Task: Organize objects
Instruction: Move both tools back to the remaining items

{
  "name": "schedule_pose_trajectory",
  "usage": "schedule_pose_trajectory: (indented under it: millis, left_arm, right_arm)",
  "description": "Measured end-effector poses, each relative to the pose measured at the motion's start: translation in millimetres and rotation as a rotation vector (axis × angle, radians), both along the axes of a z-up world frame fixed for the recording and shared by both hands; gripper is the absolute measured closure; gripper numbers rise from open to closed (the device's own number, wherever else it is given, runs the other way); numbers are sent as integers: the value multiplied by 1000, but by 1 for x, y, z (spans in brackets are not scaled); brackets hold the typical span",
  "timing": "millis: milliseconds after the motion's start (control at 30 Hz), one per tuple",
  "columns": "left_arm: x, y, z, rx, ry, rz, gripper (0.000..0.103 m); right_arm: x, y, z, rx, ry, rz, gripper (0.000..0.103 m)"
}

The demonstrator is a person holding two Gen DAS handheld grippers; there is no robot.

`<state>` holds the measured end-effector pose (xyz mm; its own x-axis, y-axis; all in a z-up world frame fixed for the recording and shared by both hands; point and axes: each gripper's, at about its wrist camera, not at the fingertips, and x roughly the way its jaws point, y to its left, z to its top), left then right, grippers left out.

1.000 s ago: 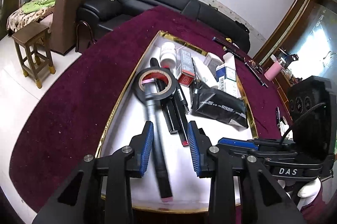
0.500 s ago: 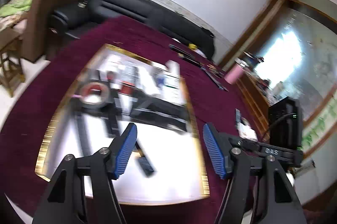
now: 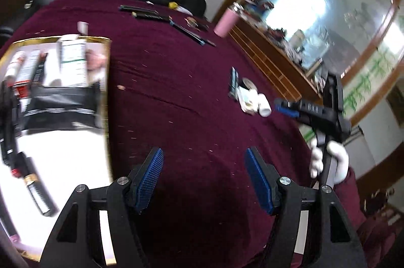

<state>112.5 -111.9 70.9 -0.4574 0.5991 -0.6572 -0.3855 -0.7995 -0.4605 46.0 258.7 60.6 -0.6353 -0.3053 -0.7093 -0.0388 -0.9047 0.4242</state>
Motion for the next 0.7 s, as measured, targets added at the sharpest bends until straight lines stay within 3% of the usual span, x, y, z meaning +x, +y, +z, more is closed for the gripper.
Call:
schedule_pose_trajectory:
  millis: [233,367,533,600,700]
  left_arm:
    - [-6,22,-8,-44,-39,-19,42]
    - [-13,24,-11,-51,-55,-8,42]
    - [-25,25,-16,-55,-76,-4,42]
    - [-29,25,-18,-57,-82,-4,42]
    - [-38,29,-17,-66,-80,-3,42]
  right_arm:
    - [-57,-13,-7,143,-47,44,72]
    - [-81,-18,-17,273,-78,70,72]
    - [-110,-21,-39,315,-158,91,73]
    - [-116,-20,-48,307,-177,85,87]
    - [-110,-14,-48,298,-157,57,92]
